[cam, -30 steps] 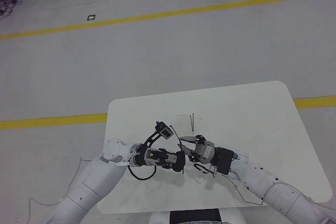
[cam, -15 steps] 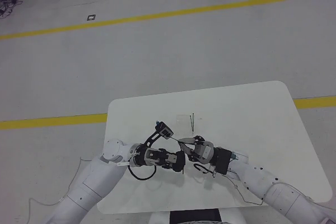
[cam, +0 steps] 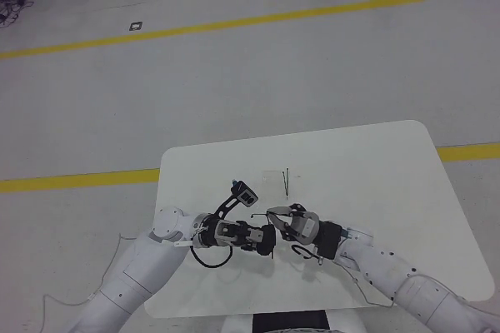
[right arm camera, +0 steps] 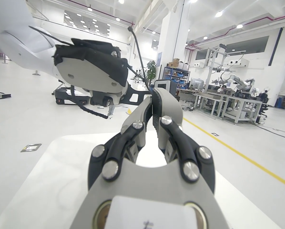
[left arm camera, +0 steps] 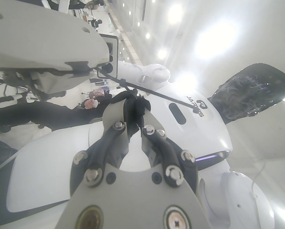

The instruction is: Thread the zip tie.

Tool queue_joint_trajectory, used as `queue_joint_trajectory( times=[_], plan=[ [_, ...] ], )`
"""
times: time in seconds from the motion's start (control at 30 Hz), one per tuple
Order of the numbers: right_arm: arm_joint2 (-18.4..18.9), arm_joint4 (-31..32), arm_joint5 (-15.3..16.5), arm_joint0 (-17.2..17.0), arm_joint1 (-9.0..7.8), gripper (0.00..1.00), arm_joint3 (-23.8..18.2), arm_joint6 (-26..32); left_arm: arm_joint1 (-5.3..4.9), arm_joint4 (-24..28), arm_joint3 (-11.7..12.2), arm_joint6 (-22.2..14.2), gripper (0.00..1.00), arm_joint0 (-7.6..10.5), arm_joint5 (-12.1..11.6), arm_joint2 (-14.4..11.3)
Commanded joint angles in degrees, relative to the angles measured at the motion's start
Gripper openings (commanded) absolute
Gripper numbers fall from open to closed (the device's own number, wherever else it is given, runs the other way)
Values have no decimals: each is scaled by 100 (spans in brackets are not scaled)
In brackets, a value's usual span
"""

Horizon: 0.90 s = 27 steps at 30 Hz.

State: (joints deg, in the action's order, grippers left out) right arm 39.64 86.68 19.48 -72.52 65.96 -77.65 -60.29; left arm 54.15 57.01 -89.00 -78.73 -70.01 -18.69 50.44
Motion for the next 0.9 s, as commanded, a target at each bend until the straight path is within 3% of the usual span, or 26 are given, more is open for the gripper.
queue_joint_trajectory(
  times=[0.0, 0.87],
  plan=[
    [6, -5, 0, -13, -5, 0, 15, 12, 0, 0, 0, 0, 0, 0, 0, 0],
    [217, 25, 0, -257, -143, 0, 163, -11, 0, 0, 0, 0, 0, 0, 0, 0]
  ],
)
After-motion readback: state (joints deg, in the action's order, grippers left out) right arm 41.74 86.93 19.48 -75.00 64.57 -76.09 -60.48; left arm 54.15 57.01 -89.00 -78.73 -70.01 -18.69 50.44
